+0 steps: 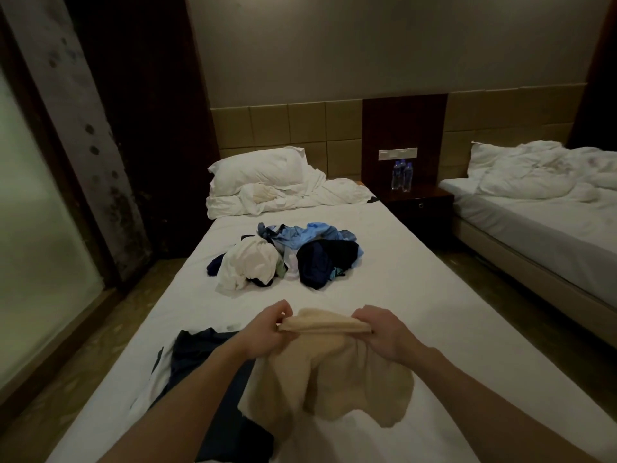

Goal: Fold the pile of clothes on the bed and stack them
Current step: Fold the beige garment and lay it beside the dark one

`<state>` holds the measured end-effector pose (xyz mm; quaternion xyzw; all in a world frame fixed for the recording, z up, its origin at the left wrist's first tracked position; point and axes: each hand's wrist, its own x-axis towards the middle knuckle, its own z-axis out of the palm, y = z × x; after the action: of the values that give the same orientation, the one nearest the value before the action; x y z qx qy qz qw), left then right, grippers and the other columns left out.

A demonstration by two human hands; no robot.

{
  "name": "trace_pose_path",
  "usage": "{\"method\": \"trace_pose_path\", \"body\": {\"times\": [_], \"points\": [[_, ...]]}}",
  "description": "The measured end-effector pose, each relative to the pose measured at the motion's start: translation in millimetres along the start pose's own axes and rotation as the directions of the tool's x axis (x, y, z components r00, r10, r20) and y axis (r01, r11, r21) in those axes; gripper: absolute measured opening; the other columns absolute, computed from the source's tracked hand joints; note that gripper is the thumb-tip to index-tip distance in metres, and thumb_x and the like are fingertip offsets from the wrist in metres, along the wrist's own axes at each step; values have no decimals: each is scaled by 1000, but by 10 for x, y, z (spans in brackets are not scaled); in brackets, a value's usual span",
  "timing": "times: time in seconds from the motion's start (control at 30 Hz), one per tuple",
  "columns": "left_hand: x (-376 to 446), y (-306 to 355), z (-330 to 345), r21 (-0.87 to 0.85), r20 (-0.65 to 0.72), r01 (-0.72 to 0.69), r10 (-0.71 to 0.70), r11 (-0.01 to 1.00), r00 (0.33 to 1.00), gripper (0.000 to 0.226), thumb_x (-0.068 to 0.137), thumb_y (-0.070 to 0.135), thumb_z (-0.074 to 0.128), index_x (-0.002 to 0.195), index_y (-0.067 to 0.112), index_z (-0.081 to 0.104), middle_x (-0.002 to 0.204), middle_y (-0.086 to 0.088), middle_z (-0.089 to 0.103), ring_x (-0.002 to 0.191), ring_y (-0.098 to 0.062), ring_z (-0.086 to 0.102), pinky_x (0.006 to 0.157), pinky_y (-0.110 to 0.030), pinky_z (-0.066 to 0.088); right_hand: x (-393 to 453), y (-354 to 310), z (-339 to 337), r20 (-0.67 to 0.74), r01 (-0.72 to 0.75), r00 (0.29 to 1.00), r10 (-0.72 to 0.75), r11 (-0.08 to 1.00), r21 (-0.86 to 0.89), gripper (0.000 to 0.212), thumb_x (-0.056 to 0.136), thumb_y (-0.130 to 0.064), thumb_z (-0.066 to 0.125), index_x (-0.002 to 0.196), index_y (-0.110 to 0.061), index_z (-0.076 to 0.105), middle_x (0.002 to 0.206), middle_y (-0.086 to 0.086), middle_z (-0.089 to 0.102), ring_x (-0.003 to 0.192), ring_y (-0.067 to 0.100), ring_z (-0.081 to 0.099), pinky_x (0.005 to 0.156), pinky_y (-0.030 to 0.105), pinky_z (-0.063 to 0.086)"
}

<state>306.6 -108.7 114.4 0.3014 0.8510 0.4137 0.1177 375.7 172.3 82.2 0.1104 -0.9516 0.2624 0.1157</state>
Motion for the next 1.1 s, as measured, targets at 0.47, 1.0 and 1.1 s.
{"method": "trace_pose_path", "body": {"times": [0.47, 1.0, 1.1], "points": [[-36, 164, -75, -387, 368, 319, -173, 865, 914, 47, 82, 61, 68, 94, 16, 69, 86, 6, 66, 80, -9, 64, 79, -25, 51, 375, -144, -46, -240, 21, 970, 34, 975, 222, 28, 85, -19, 65, 70, -9, 44, 63, 0, 50, 55, 5, 40, 52, 25, 31], [626, 190, 312, -43, 82, -108, 111, 993, 990, 43, 95, 17, 65, 134, 25, 51, 127, 6, 58, 110, -4, 57, 100, -25, 48, 636, -416, -113, -442, 327, 863, -245, 938, 119, 10, 87, -9, 50, 77, -8, 52, 89, 5, 55, 75, 18, 53, 62, 26, 45], [671, 131, 384, -134, 99, -61, 74, 989, 992, 24, 95, 13, 61, 117, 19, 66, 109, -3, 70, 98, -15, 66, 87, -23, 53, 588, -320, -140, -410, 368, 855, -317, 928, 52, 16, 86, -2, 55, 83, -16, 48, 101, 12, 62, 94, 13, 59, 77, 13, 46]]}}
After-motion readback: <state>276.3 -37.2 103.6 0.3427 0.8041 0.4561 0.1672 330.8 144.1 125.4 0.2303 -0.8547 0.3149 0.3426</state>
